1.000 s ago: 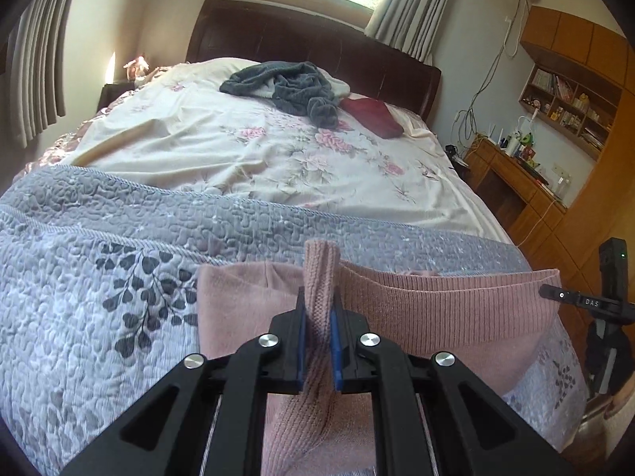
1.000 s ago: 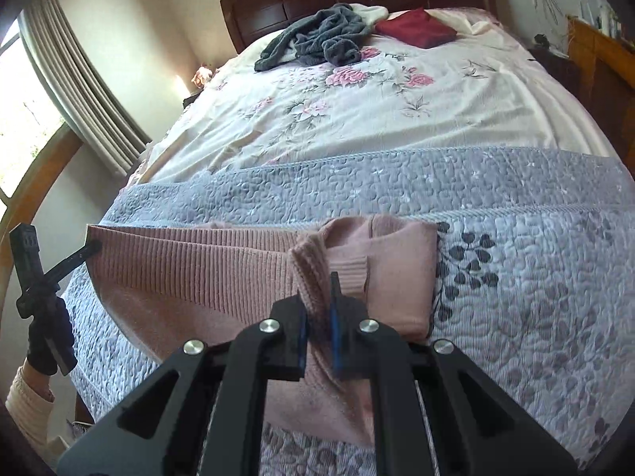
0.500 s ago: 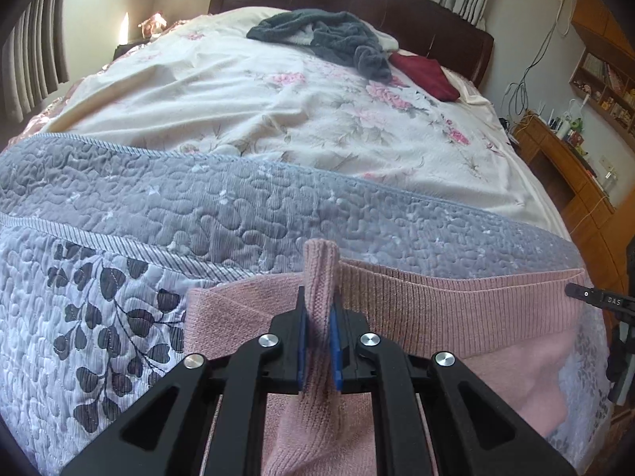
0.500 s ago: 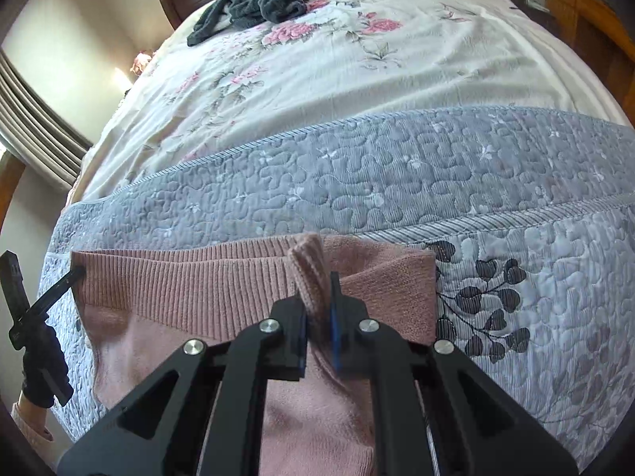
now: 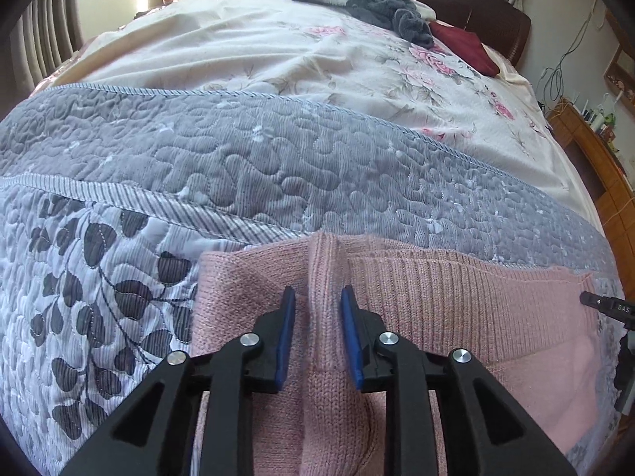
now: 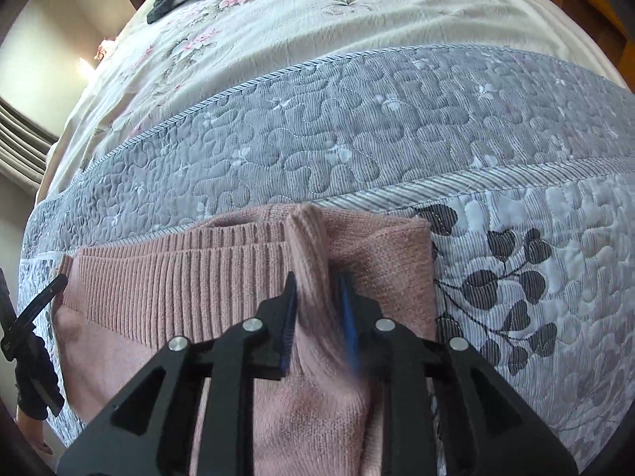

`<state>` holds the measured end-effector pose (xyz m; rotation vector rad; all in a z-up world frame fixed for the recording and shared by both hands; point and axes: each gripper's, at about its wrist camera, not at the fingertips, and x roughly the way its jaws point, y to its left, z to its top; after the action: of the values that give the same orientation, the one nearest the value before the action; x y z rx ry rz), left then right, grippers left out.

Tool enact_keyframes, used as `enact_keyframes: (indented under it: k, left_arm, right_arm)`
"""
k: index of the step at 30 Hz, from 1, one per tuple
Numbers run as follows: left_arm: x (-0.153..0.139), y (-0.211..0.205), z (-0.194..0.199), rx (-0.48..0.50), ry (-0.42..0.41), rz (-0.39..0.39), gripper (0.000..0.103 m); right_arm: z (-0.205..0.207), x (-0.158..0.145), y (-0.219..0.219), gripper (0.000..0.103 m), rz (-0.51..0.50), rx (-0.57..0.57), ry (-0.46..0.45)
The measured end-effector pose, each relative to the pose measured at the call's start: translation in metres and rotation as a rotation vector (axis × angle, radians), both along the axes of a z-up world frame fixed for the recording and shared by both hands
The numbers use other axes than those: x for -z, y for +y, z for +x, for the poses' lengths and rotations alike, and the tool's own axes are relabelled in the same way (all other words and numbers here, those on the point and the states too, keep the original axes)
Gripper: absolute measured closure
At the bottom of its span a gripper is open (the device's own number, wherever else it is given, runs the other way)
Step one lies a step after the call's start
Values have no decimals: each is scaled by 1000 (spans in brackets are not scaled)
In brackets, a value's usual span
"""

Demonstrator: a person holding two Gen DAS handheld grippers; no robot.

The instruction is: Fold small clothes

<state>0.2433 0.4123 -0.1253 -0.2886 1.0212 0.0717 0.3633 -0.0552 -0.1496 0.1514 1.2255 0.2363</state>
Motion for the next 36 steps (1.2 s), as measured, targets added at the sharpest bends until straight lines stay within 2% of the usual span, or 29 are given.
enact_keyframes:
  k: [3,5,7,9,14,15,17,21,23,28,30,34,36]
  left_arm:
    - [-19,1,-20,-8,-41,63,69]
    - [-32,-2,-37,8,-55,77,66]
    - [-44,-10,-56,30,-68,54,65]
    - [-50,-23,-77,71,-65,24,59]
    - [-43,-64,-116,168,-9,-22,56]
    - [-39,-71,-121,183,-1,-32,56]
    - [-31,-81,-128,199,18,-40,56]
    - [-12,-88,-131,200,81,-27,56]
    - [-1,-86,-132,192,112,-21,56]
    - [13,-79,-133,182,126,-42,56]
    - [15,-79,-135,183,125,-43,56]
    - [14,-80,-135,191,135,-30,56]
    - [7,-80,-130,183,142,-38,56]
  right_arm:
    - [-24,-18,-10,72,24,-33,-22]
    - [-47,-28,-19,67,44,-59,-19]
    - [-75,-34,-26,63,46,-90,-13]
    - [-104,-32,-32,61,42,-110,12]
    - [-158,-8,-36,60,47,-139,101]
    - [-165,-3,-35,68,46,-147,114]
    - [-172,2,-33,94,86,-161,137]
    - [-178,-17,-37,96,111,-139,103]
    - [-178,-20,-38,96,91,-135,108]
    - [-179,7,-39,96,15,-131,159]
    - [-179,17,-40,96,17,-124,163]
    - [-178,17,-39,94,24,-124,167]
    - [-174,8,-40,86,50,-130,157]
